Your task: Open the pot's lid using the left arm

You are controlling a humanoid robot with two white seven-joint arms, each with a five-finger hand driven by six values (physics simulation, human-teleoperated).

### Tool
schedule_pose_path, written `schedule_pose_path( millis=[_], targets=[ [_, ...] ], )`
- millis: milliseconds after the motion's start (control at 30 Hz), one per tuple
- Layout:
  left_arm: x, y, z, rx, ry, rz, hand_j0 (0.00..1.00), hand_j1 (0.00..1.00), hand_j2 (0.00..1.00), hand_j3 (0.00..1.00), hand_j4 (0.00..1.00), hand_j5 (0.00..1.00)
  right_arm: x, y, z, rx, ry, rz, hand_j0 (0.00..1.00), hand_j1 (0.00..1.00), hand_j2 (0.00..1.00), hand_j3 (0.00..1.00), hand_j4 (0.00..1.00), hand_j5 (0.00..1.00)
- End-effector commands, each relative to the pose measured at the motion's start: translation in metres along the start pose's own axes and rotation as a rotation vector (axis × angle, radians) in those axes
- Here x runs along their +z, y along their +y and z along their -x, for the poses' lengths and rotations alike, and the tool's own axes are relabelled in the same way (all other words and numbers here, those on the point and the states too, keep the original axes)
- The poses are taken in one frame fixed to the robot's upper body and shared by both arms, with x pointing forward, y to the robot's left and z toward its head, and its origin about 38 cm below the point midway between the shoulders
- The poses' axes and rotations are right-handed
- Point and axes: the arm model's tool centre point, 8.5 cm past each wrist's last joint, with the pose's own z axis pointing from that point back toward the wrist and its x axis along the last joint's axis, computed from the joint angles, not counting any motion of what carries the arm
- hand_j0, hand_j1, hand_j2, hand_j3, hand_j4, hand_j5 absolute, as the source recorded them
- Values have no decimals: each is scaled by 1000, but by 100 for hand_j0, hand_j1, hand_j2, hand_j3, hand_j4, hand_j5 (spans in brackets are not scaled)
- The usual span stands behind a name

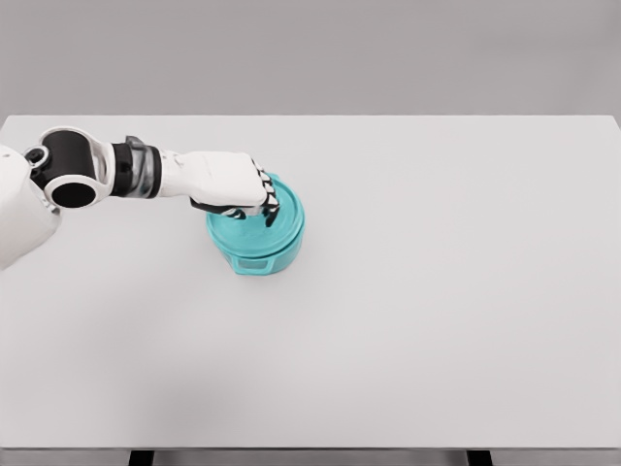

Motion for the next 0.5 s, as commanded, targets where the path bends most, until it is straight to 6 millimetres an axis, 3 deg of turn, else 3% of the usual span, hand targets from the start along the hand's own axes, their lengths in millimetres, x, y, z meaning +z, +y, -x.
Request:
schedule_pose_path(
  millis=[0,67,133,233,300,367,467],
  targets=[
    [1,1,1,3,4,-4,37,37,37,37,37,37,0,0,0,0,0,0,100,100,100,100,100,100],
    [3,1,2,2,8,-2,35,35,35,35,35,35,0,0,0,0,0,0,100,100,100,100,100,100],
    [22,-4,12,5,48,10,35,35,35,35,35,35,0,0,0,0,0,0,100,100,100,100,100,100],
    [67,-9,31,4,144,29,35,35,35,35,35,35,0,0,0,0,1,0,100,100,100,100,100,100],
    [115,-25,46,13,244,86,36,36,36,36,36,36,0,0,0,0,1,0,100,100,100,100,100,100],
    [145,-38,53,29,304,128,37,37,37,37,37,37,0,0,0,0,0,0,100,100,100,100,100,100],
    [154,-57,53,58,320,166,41,41,41,41,41,41,0,0,0,0,1,0,100,100,100,100,100,100]
  ],
)
